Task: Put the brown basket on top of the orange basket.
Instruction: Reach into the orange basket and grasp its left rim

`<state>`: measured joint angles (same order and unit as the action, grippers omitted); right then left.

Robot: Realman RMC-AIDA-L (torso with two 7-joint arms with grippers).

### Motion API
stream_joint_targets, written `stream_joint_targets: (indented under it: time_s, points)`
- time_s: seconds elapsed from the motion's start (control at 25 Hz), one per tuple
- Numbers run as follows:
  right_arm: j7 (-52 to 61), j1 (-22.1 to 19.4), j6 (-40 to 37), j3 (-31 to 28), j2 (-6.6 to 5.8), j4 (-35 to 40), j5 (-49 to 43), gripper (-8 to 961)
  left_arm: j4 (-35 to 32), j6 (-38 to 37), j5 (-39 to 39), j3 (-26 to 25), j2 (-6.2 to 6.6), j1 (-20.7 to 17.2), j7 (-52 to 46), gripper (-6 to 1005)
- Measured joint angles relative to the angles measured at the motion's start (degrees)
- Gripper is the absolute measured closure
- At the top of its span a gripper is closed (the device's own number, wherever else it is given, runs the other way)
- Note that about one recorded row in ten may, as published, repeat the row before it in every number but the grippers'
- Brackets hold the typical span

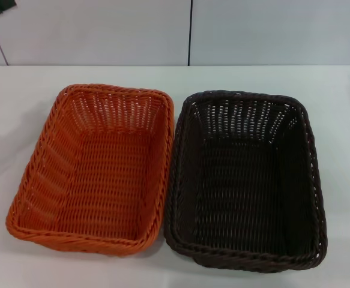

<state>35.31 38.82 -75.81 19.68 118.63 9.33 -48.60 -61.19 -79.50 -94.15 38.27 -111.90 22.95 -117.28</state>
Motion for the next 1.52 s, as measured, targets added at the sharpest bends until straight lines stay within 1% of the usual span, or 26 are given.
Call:
stream_joint_targets:
  time_s: [0.08, 0.16, 0.2, 0.28, 0.36, 0.44, 0.8, 0.88, 0.92, 1.04, 1.16, 1.28, 1.52]
  points:
    - [0.00, -0.11, 0.00, -0.08, 0.01, 0.01, 0.02, 368, -5.26, -0.78, -7.94, 0.32, 0.45, 1.06, -7.07, 213]
    - [0.00, -0.14, 0.04, -0.13, 0.02, 0.08, 0.08, 368, -10.96, -2.06, -15.35, 0.80, 0.41, 2.12, -13.39, 215]
    - [0.01, -0.14, 0.06, -0.14, 0.02, 0.12, 0.10, 368, -13.55, -3.02, -18.89, 1.13, 0.17, 2.71, -16.31, 215]
    - [0.01, -0.15, 0.14, -0.18, 0.02, 0.15, 0.13, 368, -16.62, -4.43, -23.05, 1.69, -0.37, 3.46, -19.26, 217]
    - [0.01, -0.15, 0.33, -0.17, 0.03, 0.16, 0.14, 368, -19.00, -5.92, -27.19, 2.79, -1.21, 4.34, -21.66, 218]
    - [0.01, -0.07, 0.52, -0.20, 0.02, 0.17, 0.15, 368, -19.95, -6.74, -29.97, 3.69, -1.92, 4.79, -22.66, 220]
    - [0.01, -0.18, 0.59, -0.35, -0.04, 0.17, 0.26, 368, -20.30, -9.87, -37.66, 6.27, -5.00, 4.96, -23.74, 226]
    - [0.01, -0.19, 0.59, -0.35, -0.06, 0.17, 0.27, 368, -20.30, -9.87, -37.66, 6.27, -5.00, 4.96, -23.74, 228]
    - [0.01, -0.19, 0.59, -0.35, -0.06, 0.17, 0.26, 368, -19.47, -9.29, -41.45, 7.56, -5.78, 4.97, -24.19, 228]
    - [0.01, -0.19, 0.59, -0.35, -0.07, 0.17, 0.27, 368, -18.66, -8.53, -42.31, 8.07, -5.82, 4.93, -24.72, 231]
    - [0.01, -0.18, 0.61, -0.35, -0.07, 0.17, 0.27, 367, -17.10, -5.38, -43.83, 10.52, -6.01, 3.63, -26.53, 233]
    - [0.01, -0.16, 0.71, -0.35, -0.07, 0.17, 0.27, 367, -15.92, -3.76, -44.42, 11.75, -6.04, 2.95, -27.00, 235]
    - [0.02, 0.01, 1.87, -0.35, -0.11, 0.37, 0.27, 367, -12.84, -2.82, -44.46, 11.84, -5.95, 2.80, -26.43, 239]
